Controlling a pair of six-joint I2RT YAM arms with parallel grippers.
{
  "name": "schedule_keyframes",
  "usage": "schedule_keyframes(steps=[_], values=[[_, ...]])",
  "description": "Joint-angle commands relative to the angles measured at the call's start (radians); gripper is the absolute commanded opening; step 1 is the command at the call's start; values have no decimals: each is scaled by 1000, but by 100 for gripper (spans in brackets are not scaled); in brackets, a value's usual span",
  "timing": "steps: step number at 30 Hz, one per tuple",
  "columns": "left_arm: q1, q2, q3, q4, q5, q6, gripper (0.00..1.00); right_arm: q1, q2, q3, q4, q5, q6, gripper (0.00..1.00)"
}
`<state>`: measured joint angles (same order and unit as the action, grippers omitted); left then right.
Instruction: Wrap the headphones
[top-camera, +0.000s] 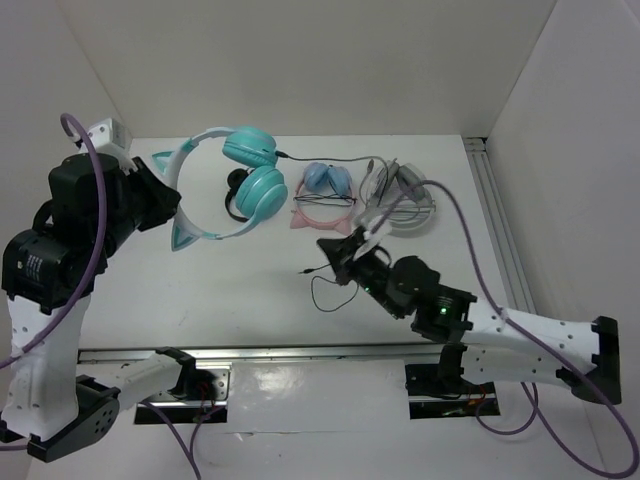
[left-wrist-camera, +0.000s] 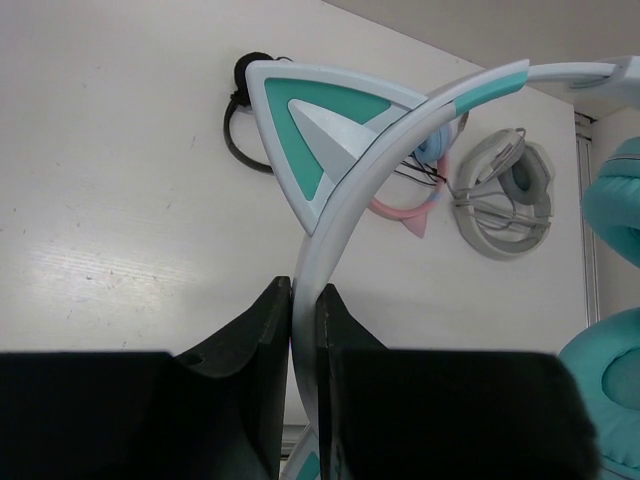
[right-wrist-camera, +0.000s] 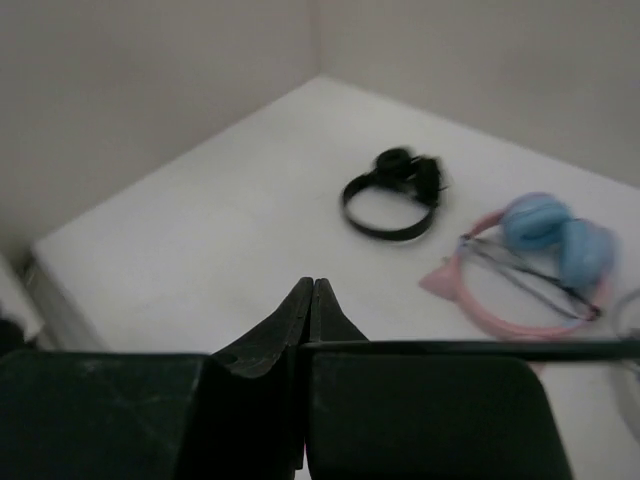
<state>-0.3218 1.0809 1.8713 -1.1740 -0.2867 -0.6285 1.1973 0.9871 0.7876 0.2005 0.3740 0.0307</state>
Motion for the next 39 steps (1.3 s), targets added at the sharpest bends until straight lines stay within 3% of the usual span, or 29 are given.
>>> schedule_keyframes(steps=[1,2,3,4,5,6,8,10,11,12,14,16,17,18,20,21,22,23,24,26,27,28,29,30,33,35,36,38,39], values=[[13,-35,58,105,7,-23,0,-10,-35,50,-60,448,3,0],[13,-35,58,105,7,-23,0,-28,28,120,-120,738,24,0],[13,-44,58,105,7,-23,0,-44,100,183,-230,822,96,0],[13,-44,68,105,7,-23,0,-56,213,264,-553,783,211,0],[13,-44,68,94,-6,-23,0,-79,214,313,-547,363,146,0],[13,-44,68,94,-6,-23,0,-79,190,273,-488,110,79,0],[13,-44,68,85,-6,-23,0,-88,52,182,-276,-128,55,0],[13,-44,68,76,-6,-23,0,-97,30,183,-272,75,110,0],[13,-44,68,76,-6,-14,0,-64,117,234,-438,429,182,0],[13,-53,68,76,-34,-14,0,-44,180,330,-535,571,208,0],[13,-53,77,47,-58,-5,0,-2,313,421,-761,611,283,0],[13,-53,77,47,-92,4,0,8,264,379,-654,36,119,0],[13,-53,77,47,-92,4,0,-1,145,324,-466,-118,97,0],[13,-53,77,37,-92,4,0,-11,92,274,-411,-183,109,0],[13,-62,77,37,-92,4,0,-38,36,240,-451,-3,149,0],[13,-62,77,37,-92,4,0,-25,50,265,-510,176,187,0],[13,-62,77,37,-92,4,0,2,77,294,-568,511,252,0],[13,-62,77,37,-92,4,0,16,112,309,-717,633,318,0],[13,-62,77,37,-106,4,0,16,171,324,-752,603,362,0],[13,-62,77,28,-115,-5,0,-30,171,273,-657,188,203,0],[13,-62,77,28,-115,-19,0,-106,92,174,-495,-245,122,0],[13,-62,77,28,-115,-19,0,-149,52,136,-416,-377,121,0],[13,-62,68,28,-115,-33,0,-189,10,122,-379,-392,130,0],[13,-62,68,28,-136,-46,0,-214,19,131,-427,-33,215,0],[13,-73,48,14,-192,-59,0,-205,165,226,-660,607,368,0],[13,-73,29,23,-201,-59,0,-264,223,285,-614,436,304,0],[13,-47,13,34,-201,-59,0,-356,205,271,-533,-8,185,0],[23,-20,-10,48,-192,-48,0,-492,144,152,-341,-423,166,0],[23,-4,-24,69,-192,-48,0,-560,131,139,-255,-531,188,0]])
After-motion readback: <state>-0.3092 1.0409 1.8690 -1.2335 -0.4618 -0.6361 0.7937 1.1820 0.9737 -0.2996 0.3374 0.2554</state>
